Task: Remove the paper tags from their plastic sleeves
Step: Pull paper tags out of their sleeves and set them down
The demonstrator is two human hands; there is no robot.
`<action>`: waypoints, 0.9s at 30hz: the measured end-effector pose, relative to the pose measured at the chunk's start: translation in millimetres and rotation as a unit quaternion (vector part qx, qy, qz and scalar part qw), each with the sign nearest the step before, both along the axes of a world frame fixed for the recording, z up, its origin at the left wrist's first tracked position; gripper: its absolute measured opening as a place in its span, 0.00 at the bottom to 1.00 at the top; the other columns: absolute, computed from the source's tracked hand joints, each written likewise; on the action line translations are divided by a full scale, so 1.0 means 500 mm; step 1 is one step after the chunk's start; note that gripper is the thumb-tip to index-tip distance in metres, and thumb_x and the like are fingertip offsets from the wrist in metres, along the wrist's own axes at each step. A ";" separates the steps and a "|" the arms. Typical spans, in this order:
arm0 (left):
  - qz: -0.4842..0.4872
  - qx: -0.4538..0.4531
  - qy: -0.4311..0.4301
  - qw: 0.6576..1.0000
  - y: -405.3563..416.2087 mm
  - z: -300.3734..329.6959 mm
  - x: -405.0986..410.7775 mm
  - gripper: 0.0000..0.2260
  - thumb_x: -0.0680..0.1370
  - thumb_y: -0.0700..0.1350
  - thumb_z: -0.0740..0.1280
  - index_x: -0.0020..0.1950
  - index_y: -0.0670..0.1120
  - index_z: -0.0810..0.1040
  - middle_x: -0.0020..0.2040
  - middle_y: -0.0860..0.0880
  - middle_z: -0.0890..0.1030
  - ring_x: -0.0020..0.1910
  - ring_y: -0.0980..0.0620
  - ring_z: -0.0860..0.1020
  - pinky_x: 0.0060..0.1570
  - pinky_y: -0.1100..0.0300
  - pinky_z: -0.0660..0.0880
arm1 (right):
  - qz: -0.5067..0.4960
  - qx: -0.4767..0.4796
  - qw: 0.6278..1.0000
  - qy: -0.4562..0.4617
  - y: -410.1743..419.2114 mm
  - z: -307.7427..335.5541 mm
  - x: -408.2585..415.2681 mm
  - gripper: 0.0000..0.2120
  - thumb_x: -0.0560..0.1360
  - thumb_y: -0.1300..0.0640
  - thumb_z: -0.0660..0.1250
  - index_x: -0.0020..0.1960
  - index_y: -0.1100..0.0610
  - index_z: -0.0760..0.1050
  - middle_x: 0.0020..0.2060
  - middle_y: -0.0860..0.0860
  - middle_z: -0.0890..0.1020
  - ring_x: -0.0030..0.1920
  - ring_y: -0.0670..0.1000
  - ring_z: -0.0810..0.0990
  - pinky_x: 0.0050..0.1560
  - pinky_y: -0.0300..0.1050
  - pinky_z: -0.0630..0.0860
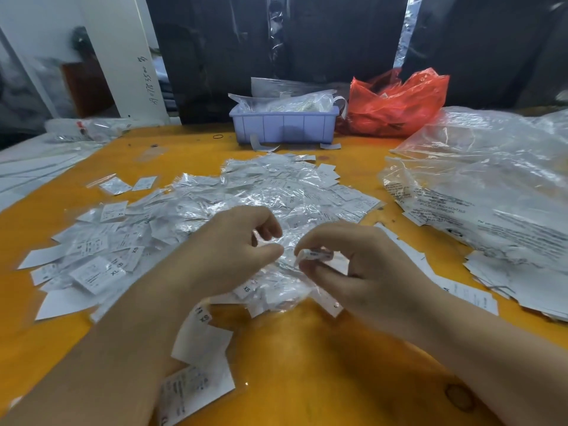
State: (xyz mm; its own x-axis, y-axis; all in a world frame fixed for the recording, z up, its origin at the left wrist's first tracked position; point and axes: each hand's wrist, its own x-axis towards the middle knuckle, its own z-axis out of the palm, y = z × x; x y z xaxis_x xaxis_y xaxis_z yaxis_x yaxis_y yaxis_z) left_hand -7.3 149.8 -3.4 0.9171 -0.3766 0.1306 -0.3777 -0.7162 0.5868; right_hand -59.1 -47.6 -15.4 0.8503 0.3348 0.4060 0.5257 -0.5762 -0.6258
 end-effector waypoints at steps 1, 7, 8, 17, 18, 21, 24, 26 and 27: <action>-0.007 -0.002 -0.019 1.000 -0.013 -0.007 -0.004 0.04 0.77 0.52 0.68 0.50 0.60 0.76 0.49 0.62 0.75 0.47 0.62 0.75 0.42 0.65 0.71 | -0.019 -0.010 1.000 -0.018 -0.002 0.001 0.003 0.03 0.77 0.57 0.68 0.47 0.55 0.81 0.42 0.47 0.82 0.47 0.46 0.78 0.47 0.45 0.74; -0.063 0.106 -0.053 0.991 -0.046 -0.030 -0.003 0.11 0.78 0.48 0.64 0.59 0.57 0.76 0.61 0.60 0.73 0.63 0.57 0.68 0.64 0.53 0.68 | -0.006 -0.059 0.993 0.102 -0.015 0.008 0.000 0.08 0.78 0.53 0.64 0.45 0.55 0.79 0.41 0.50 0.80 0.43 0.49 0.77 0.46 0.53 0.74; -0.055 0.110 -0.055 0.991 -0.043 -0.030 -0.001 0.10 0.78 0.47 0.64 0.57 0.57 0.77 0.60 0.60 0.74 0.62 0.56 0.69 0.63 0.52 0.69 | -0.002 -0.051 0.994 0.096 -0.016 0.014 -0.001 0.07 0.78 0.53 0.64 0.45 0.54 0.79 0.41 0.49 0.80 0.43 0.48 0.77 0.45 0.49 0.74; -0.157 0.166 -0.075 0.971 -0.084 -0.048 -0.018 0.18 0.82 0.56 0.56 0.73 0.63 0.63 0.76 0.62 0.58 0.70 0.65 0.52 0.65 0.65 0.49 | -0.278 -0.240 0.922 0.122 -0.114 0.060 0.026 0.12 0.81 0.52 0.57 0.40 0.52 0.72 0.40 0.50 0.75 0.42 0.53 0.74 0.46 0.51 0.73; -0.162 0.175 -0.081 0.968 -0.089 -0.050 -0.019 0.19 0.82 0.55 0.55 0.73 0.63 0.62 0.77 0.62 0.56 0.71 0.65 0.50 0.67 0.65 0.48 | -0.277 -0.241 0.915 0.167 -0.118 0.059 0.026 0.12 0.81 0.52 0.58 0.41 0.53 0.73 0.39 0.51 0.77 0.40 0.52 0.75 0.42 0.49 0.72; -0.146 0.170 -0.089 0.971 -0.094 -0.049 -0.016 0.19 0.83 0.50 0.54 0.73 0.64 0.64 0.78 0.63 0.55 0.74 0.63 0.49 0.73 0.58 0.49 | -0.241 -0.250 0.910 0.225 -0.108 0.052 0.023 0.13 0.82 0.51 0.58 0.41 0.53 0.72 0.37 0.52 0.77 0.35 0.49 0.73 0.33 0.44 0.67; -0.143 0.156 -0.091 0.973 -0.098 -0.051 -0.016 0.19 0.83 0.55 0.51 0.74 0.64 0.61 0.78 0.64 0.53 0.74 0.65 0.46 0.72 0.59 0.46 | -0.214 -0.234 0.924 0.215 -0.091 0.053 0.019 0.13 0.81 0.49 0.58 0.40 0.51 0.72 0.36 0.50 0.76 0.34 0.48 0.72 0.32 0.43 0.65; -0.151 0.156 -0.072 0.973 -0.104 -0.055 -0.021 0.22 0.81 0.62 0.49 0.76 0.66 0.55 0.78 0.64 0.48 0.74 0.66 0.41 0.70 0.62 0.41 | -0.213 -0.207 0.935 0.195 -0.086 0.062 0.013 0.13 0.81 0.49 0.59 0.40 0.51 0.73 0.35 0.50 0.77 0.34 0.49 0.74 0.32 0.44 0.66; -0.157 0.168 -0.068 0.971 -0.106 -0.057 -0.024 0.23 0.80 0.65 0.49 0.76 0.67 0.53 0.79 0.64 0.46 0.74 0.66 0.39 0.70 0.62 0.39 | -0.222 -0.207 0.936 0.175 -0.088 0.066 0.011 0.13 0.81 0.49 0.58 0.40 0.52 0.73 0.35 0.50 0.76 0.35 0.50 0.74 0.34 0.44 0.67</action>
